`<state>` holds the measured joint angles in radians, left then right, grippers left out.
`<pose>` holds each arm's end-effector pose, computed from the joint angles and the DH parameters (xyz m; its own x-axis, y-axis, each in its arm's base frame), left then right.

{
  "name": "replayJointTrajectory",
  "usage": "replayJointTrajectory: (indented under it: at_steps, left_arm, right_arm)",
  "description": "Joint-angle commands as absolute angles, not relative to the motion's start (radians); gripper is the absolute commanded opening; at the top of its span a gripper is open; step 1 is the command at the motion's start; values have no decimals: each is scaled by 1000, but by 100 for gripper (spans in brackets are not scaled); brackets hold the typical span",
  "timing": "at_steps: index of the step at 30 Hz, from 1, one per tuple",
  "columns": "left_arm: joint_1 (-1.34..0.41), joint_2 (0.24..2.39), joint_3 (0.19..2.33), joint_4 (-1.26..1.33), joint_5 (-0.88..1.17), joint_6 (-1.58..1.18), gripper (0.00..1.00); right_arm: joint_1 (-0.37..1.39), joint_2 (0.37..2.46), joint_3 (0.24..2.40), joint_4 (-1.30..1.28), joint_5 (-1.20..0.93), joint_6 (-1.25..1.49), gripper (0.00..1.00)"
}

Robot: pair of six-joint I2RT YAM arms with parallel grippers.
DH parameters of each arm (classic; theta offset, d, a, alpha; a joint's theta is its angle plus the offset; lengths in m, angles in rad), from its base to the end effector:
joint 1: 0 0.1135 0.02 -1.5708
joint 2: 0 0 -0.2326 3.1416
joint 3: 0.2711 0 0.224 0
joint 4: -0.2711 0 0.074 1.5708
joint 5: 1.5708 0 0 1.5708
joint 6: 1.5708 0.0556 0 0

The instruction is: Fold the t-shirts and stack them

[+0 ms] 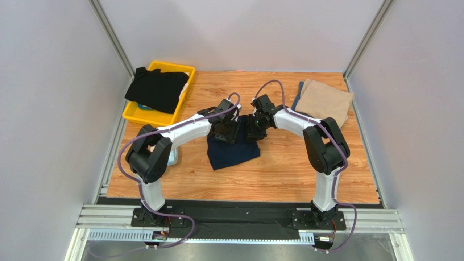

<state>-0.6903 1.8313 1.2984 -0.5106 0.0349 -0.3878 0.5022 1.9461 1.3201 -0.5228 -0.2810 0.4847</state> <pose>0.2775 -0.2317 0.1683 -0.8626 0.2223 -0.4544 0.3497 0.9111 -0.2182 0.3147 0.1904 0.1358 -0.9694 -0.0216 -0.2445 -0.1247 0.9014 0.4147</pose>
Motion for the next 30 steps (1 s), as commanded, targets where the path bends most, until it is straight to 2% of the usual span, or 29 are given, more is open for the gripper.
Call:
replayJointTrajectory:
  at_steps: [1, 13, 30]
  left_arm:
    - [-646, 1842, 1362, -475, -20, -368, 51]
    - [-546, 1891, 1434, -551, -26, -339, 50]
    - [-486, 1908, 1348, -569, -48, -393, 49]
  right_arm:
    - [508, 1963, 1295, -494, -278, 477, 33]
    - [511, 1971, 1229, -469, -267, 476, 32]
    - [520, 1933, 1196, -503, -233, 449, 32]
